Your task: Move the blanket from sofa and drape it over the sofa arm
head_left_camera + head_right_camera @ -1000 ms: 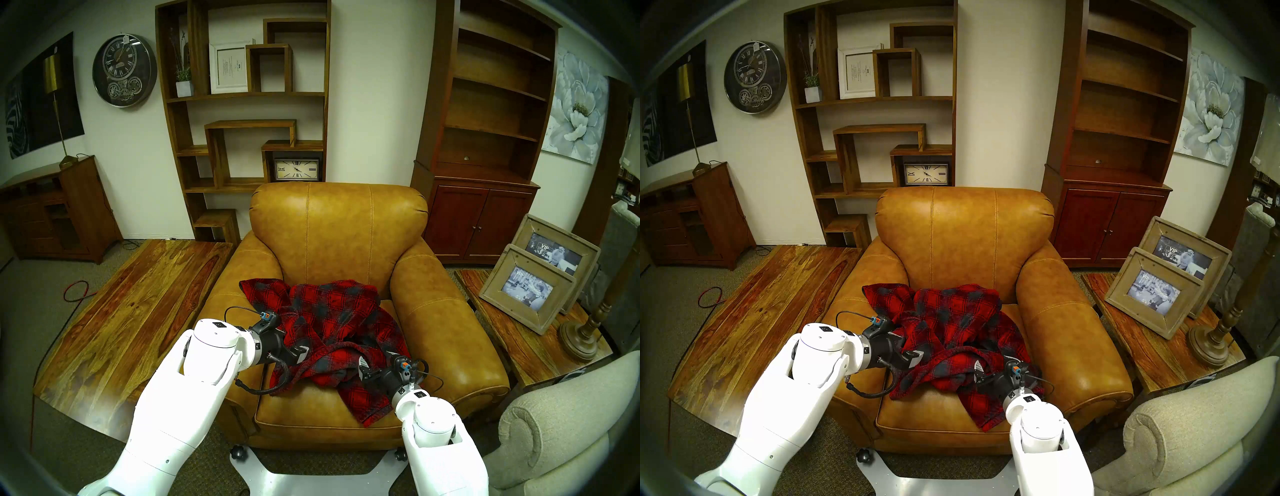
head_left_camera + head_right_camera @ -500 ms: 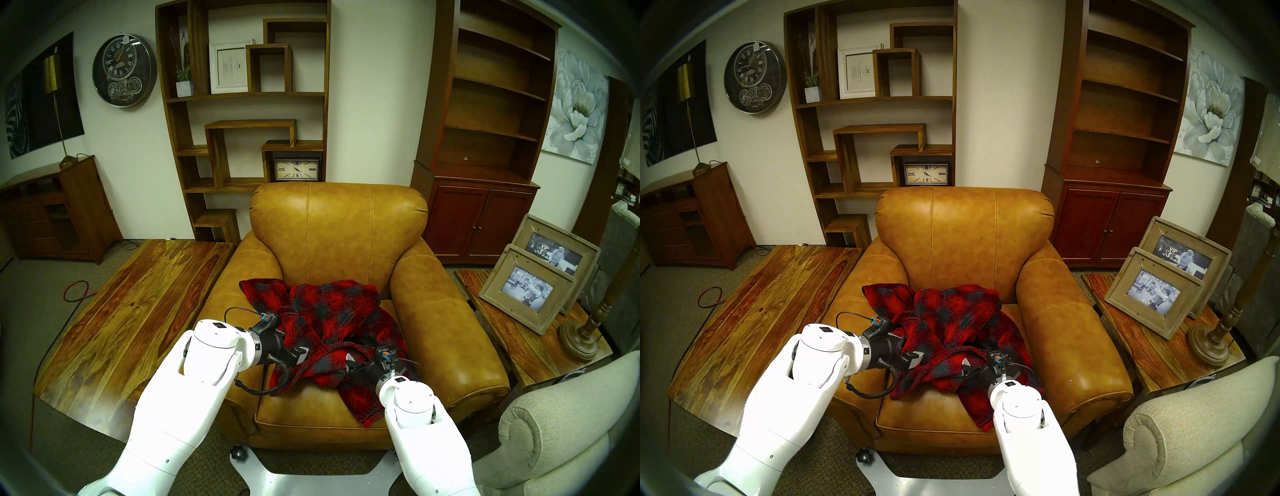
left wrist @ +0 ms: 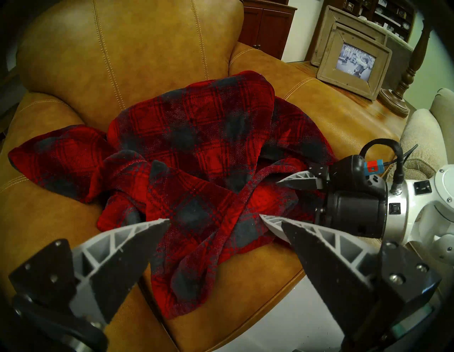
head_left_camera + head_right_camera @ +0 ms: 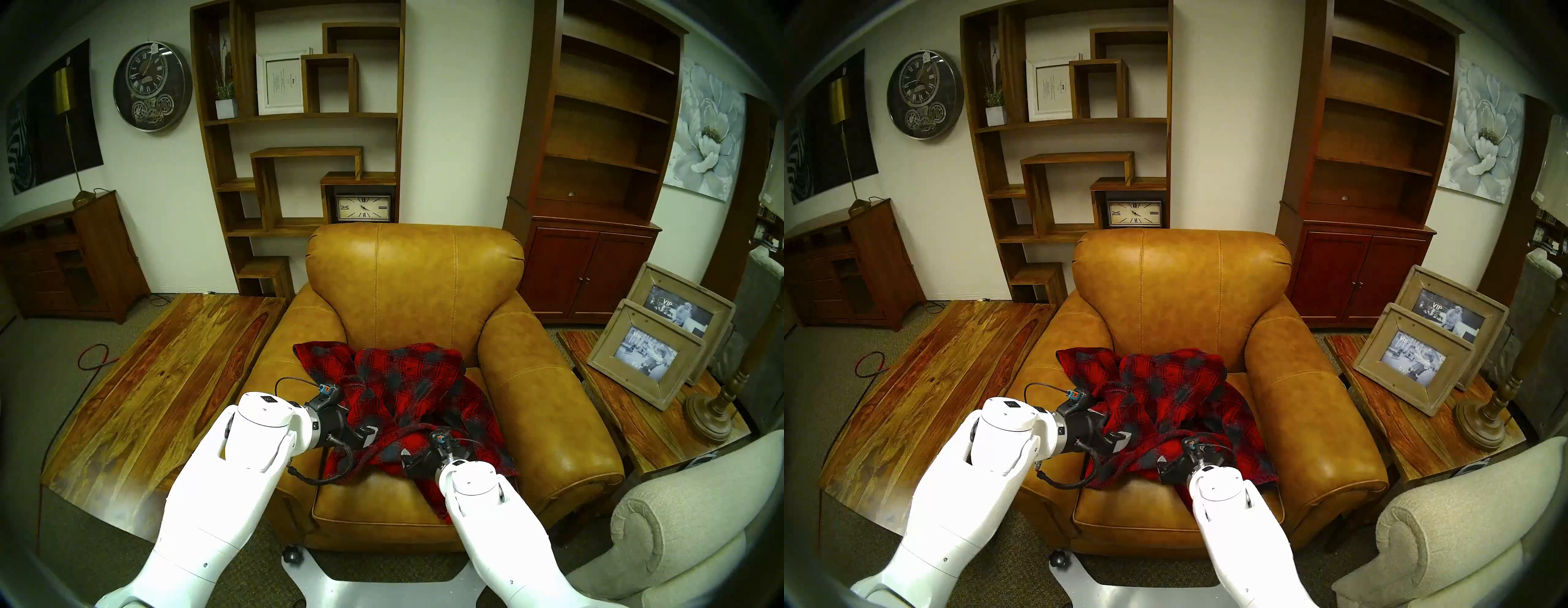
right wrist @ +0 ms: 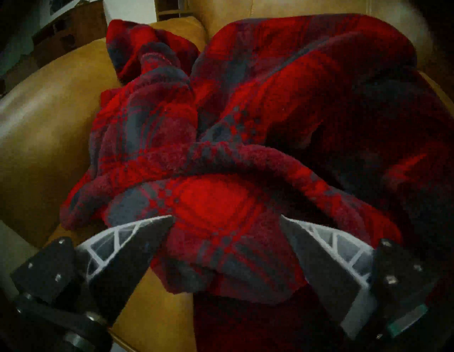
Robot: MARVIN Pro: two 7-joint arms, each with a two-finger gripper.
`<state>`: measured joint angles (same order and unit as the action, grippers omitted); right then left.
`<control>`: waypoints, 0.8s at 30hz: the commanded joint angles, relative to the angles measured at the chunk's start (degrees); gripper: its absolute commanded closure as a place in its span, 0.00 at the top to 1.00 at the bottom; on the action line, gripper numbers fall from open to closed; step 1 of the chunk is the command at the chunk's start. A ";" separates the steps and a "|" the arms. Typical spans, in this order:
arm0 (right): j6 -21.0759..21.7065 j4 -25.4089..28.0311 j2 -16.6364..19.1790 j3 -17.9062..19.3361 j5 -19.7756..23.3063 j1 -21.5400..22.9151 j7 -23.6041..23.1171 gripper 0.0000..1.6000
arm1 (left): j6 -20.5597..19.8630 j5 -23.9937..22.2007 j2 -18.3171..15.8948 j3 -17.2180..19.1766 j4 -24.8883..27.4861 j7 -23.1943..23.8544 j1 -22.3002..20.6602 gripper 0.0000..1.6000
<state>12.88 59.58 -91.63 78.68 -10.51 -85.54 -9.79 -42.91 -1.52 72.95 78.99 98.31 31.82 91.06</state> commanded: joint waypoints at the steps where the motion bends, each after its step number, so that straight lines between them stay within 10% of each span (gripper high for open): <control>1: -0.05 -6.41 -1.67 -1.72 -1.45 6.31 1.01 1.00 | 0.19 -0.03 0.16 0.00 0.78 0.02 -0.53 1.00; 4: 0.05 -9.99 -1.72 -2.39 -2.72 8.04 1.37 1.00 | 0.19 -0.03 0.16 0.00 0.78 0.05 -0.54 1.00; 5: 0.03 -11.57 -1.61 -2.77 -3.23 8.73 1.49 0.87 | 0.19 -0.03 0.16 0.00 0.79 0.06 -0.55 1.00; 6: -0.13 -12.90 -1.61 -2.99 -3.58 9.25 1.71 0.53 | 0.20 -0.03 0.16 0.00 0.79 0.07 -0.56 1.00; 10: -1.17 -17.22 -0.65 -3.81 -5.08 11.98 1.76 0.37 | 0.21 -0.02 0.15 0.00 0.88 0.09 -0.57 1.00; 12: -2.21 -17.28 0.73 -3.54 -5.54 12.61 0.92 0.04 | 0.21 -0.01 0.15 -0.01 0.93 0.09 -0.57 1.00; 24: -6.17 -8.47 9.78 2.77 -6.58 18.37 -5.37 0.00 | 0.19 -0.02 0.15 0.00 0.73 0.16 -0.60 1.00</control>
<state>9.35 45.41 -87.53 78.00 -16.79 -72.94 -13.51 -42.89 -1.52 72.95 78.99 98.27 31.99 90.93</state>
